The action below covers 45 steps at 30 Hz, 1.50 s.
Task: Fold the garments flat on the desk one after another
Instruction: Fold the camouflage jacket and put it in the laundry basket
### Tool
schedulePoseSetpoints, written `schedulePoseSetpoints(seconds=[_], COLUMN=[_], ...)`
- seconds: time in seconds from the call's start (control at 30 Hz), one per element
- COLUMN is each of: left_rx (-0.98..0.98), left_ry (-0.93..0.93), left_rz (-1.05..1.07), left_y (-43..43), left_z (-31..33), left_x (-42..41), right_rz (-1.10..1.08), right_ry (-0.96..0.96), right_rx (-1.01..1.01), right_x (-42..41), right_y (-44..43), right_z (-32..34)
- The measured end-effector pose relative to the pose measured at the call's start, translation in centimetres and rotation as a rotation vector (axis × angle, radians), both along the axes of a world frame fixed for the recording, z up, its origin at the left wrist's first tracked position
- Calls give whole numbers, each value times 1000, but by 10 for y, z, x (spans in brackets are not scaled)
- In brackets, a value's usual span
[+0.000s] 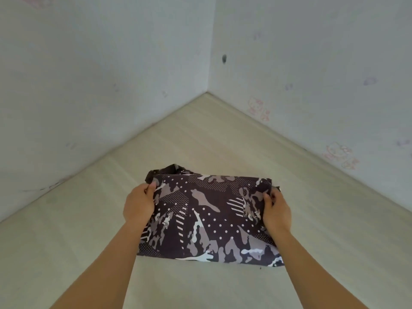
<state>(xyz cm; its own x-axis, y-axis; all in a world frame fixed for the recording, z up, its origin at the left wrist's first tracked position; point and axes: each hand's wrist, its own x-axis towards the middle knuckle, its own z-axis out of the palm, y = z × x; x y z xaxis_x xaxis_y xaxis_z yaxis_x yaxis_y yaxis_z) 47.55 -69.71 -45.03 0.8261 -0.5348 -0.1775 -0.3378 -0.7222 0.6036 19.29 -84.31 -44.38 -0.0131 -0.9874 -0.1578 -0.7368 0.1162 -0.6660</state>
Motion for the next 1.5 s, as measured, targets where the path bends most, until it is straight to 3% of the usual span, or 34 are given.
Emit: schedulePoseSetpoints(seconds=[0.07,0.13,0.2,0.3,0.37,0.47,0.83,0.93,1.07,1.2,1.33,1.5], left_rx=[-42,-230,-319,-23,169,249,301,283,5,-73,-156,-167], left_ry=[-13,-178,-347,-518,-551,-560,-577,-429,18,419,615,491], left_rz=[53,56,-150,-633,-769,-751,-707,-387,63,203,93,-113], left_y=[-1,1,2,-7,-18,-34,-35,-11,8,2,0,-4], left_z=[5,16,34,23,-2,-25,-37,-25,-6,-7,-5,1], left_x=[3,-7,-34,-74,-73,-57,-47,-31,-21,-9,-7,-60], right_rz=[12,64,260,542,546,495,488,177,-311,-439,-443,-492], right_ry=[38,85,180,474,586,620,624,533,112,-208,-405,-384], right_rx=[-52,-266,-420,-377,-270,-166,-119,-65,279,399,438,302], right_x=[5,8,20,40,43,41,36,18,9,2,-20,-79], right_y=[-1,8,29,52,47,30,23,29,27,17,37,82], right_z=[7,19,34,13,-9,-30,-39,-28,2,-1,3,21])
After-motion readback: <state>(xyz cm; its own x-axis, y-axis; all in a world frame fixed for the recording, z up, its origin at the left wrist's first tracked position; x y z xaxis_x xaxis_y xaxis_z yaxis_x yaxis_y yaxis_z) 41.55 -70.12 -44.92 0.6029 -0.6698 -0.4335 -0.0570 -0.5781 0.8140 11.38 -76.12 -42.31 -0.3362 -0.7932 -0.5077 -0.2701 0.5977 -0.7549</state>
